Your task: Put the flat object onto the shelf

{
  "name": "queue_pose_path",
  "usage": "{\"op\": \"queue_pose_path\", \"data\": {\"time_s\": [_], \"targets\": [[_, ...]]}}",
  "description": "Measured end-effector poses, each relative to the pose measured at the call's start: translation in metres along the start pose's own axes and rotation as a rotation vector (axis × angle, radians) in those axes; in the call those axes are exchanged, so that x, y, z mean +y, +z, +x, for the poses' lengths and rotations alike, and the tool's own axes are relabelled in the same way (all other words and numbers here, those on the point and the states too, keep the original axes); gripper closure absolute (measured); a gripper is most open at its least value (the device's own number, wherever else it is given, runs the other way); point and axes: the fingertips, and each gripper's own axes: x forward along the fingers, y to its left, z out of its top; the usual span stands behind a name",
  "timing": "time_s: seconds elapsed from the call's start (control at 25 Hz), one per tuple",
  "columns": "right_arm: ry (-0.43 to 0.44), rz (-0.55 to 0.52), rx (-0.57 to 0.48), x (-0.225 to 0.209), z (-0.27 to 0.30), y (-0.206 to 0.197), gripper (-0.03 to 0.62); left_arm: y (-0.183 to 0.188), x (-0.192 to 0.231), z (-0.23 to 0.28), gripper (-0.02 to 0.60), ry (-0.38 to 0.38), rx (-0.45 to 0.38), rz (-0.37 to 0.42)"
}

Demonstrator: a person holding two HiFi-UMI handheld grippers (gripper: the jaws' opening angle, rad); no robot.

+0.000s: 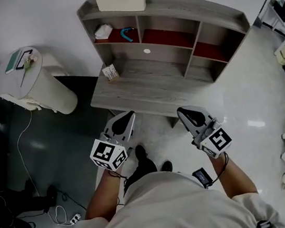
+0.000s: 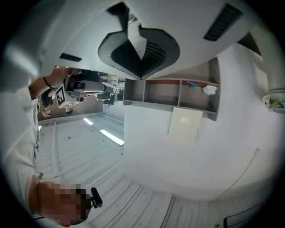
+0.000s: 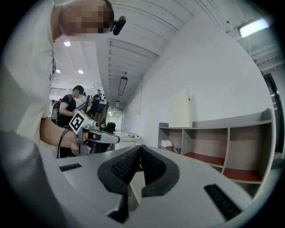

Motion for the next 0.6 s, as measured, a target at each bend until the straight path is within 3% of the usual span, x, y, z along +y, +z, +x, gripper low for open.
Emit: {"op": "queue_pose_path", "data": {"time_s": [0.32,0.6], "targets": [[0.005,0.025,-0.025,0.039,-0.028,-0.002,0.574,-0.009,-0.039,-0.031,0.566,0.008,0.021,0.021],[-0.043,0.043,-0.019,0.085,-0.04,-0.001,0.574,-0.009,-0.062,-0.066,0.567,-0.062,0.007,0.015]]}}
